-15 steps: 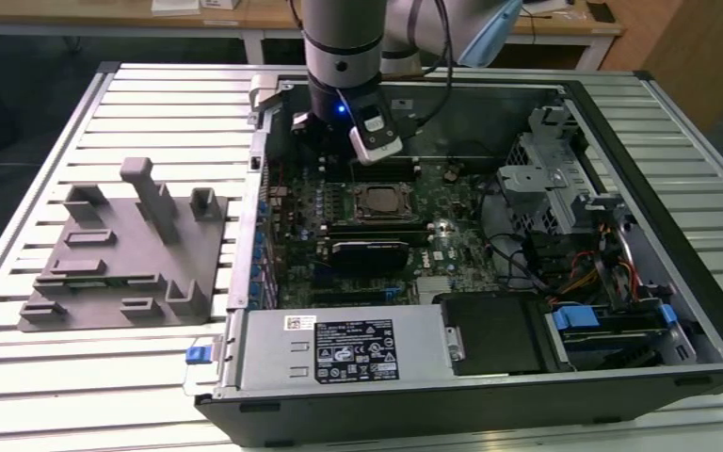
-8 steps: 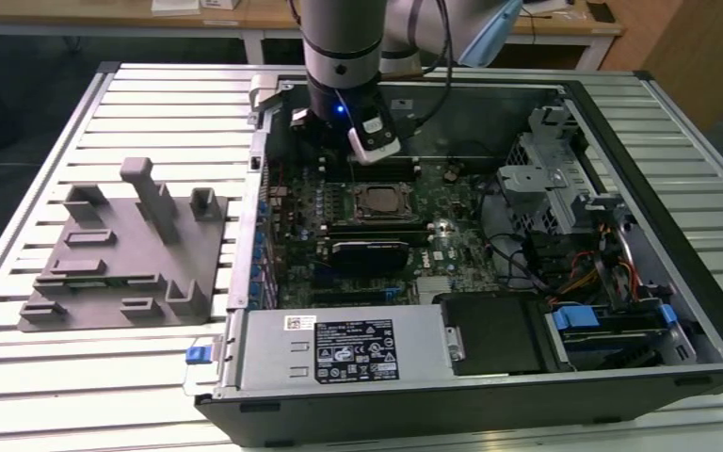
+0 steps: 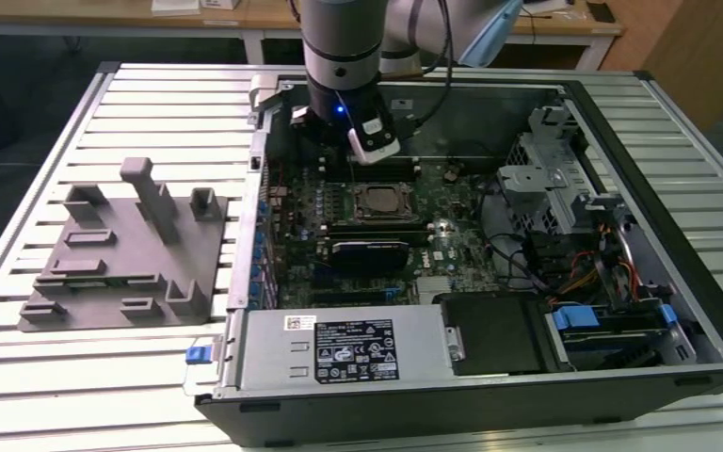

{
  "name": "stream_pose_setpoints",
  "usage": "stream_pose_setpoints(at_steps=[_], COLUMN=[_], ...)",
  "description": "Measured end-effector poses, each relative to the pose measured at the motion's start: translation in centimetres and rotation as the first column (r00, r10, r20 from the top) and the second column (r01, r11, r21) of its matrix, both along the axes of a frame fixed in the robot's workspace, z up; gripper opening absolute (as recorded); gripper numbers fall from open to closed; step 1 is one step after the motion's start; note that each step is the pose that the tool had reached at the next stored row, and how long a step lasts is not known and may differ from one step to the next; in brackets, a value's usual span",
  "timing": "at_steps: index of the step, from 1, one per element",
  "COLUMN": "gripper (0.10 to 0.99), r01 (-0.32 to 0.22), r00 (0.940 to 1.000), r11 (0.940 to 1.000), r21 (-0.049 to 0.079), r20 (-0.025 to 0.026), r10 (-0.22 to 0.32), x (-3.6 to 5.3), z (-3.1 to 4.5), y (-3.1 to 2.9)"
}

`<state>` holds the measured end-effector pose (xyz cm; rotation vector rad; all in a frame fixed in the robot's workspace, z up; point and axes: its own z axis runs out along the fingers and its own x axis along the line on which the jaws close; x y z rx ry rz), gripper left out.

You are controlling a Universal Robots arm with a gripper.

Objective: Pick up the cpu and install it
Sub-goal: 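Install the first cpu locking lever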

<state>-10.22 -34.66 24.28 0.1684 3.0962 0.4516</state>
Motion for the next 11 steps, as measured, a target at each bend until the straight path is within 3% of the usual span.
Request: stream_pose_setpoints(at_steps=[11], gripper=[0.106], r01=[0.003], r00=[1.0000], r11=[1.0000], r21=[-0.009], r20=[0.0001], r10=[-0.003], x=[2.21], z=[0.00], y=[0.16])
